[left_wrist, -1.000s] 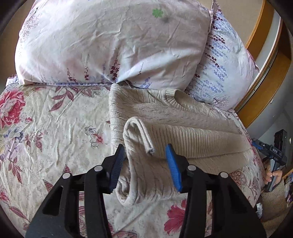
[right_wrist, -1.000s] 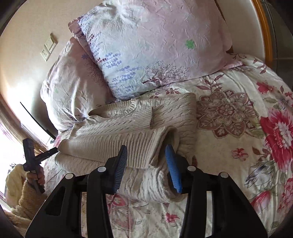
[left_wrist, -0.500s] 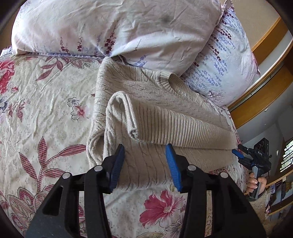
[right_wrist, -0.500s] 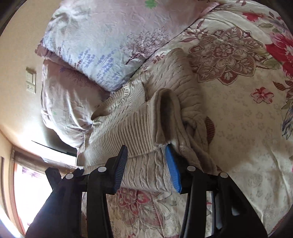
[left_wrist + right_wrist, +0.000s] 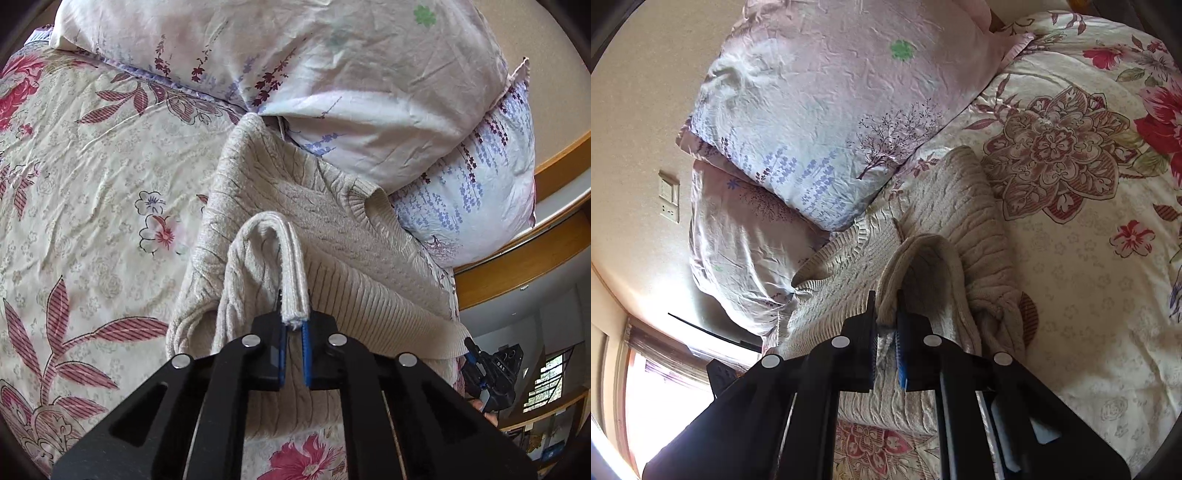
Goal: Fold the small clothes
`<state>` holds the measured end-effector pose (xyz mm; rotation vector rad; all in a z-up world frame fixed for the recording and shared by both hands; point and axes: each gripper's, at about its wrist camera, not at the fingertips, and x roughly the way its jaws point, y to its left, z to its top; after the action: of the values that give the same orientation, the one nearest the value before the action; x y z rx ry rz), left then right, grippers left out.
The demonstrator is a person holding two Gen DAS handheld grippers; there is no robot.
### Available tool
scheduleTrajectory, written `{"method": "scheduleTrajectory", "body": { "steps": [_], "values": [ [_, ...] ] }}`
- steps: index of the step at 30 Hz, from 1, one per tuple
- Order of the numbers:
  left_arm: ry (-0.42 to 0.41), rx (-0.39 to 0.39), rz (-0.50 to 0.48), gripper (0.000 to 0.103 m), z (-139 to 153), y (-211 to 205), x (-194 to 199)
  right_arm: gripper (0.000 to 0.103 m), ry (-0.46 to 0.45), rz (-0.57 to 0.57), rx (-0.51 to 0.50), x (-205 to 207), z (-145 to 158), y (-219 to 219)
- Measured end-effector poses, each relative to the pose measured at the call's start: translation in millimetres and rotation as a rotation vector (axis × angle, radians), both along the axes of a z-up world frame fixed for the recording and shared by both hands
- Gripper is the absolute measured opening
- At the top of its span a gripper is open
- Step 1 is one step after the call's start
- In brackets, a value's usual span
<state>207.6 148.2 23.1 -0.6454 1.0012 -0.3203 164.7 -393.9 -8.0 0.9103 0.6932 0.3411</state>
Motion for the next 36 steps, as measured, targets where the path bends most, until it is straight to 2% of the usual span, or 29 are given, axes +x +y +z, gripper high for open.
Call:
{"method": "scheduleTrajectory", "body": {
  "steps": [3,9,13,17,20,24,27,28,30,32,34,36],
  "values": [
    [-0.026,-0.026,0.022,0.005,3.3,4.4,5.9,0.009,-0.018,-0.006,0.012,4.7,4.6,-2.8],
    [-0.138,-0.065,0.052,0.004,28.5,10.6,22.7,0.008,-0.079,-0.025,0.029,23.4,18.5,-4.2],
    [-0.198,-0.046,0.069,0.004,44.4,6.3,43.7,0.008,-0.112,-0.045,0.024,46.3,27.1,-2.1],
    [-0.231,-0.018,0.108,0.004,48.2,0.1,68.1,0.008,-0.125,-0.088,0.018,71.7,30.1,-2.2],
    [-0.210,-0.008,0.158,0.004,39.3,-0.8,86.9,0.008,-0.119,-0.144,0.003,89.2,27.6,-6.5],
    [-0.108,0.004,0.202,0.004,9.2,-2.7,107.5,0.008,0.004,-0.198,-0.011,111.8,0.8,-7.1],
    [-0.069,0.006,0.205,0.005,-3.4,-5.6,113.5,0.009,0.055,-0.215,-0.011,119.7,-12.8,-4.0],
    [-0.064,0.016,0.201,0.008,-4.5,-7.0,113.7,0.010,0.065,-0.214,-0.010,121.2,-14.4,-2.8],
    [-0.076,0.025,0.188,0.015,-0.8,-10.6,112.1,0.022,0.072,-0.206,0.004,121.7,-14.1,-2.4],
    [-0.111,0.028,0.170,0.048,8.8,-10.0,104.2,0.057,0.052,-0.205,0.002,115.8,-7.4,-4.1],
    [-0.154,0.051,0.155,0.065,21.6,-10.3,90.3,0.064,0.009,-0.217,-0.046,102.2,5.2,-6.5],
    [-0.192,0.092,0.117,0.072,31.5,-8.2,74.3,0.064,-0.032,-0.199,-0.114,88.7,16.4,-7.9]
  ]
}}
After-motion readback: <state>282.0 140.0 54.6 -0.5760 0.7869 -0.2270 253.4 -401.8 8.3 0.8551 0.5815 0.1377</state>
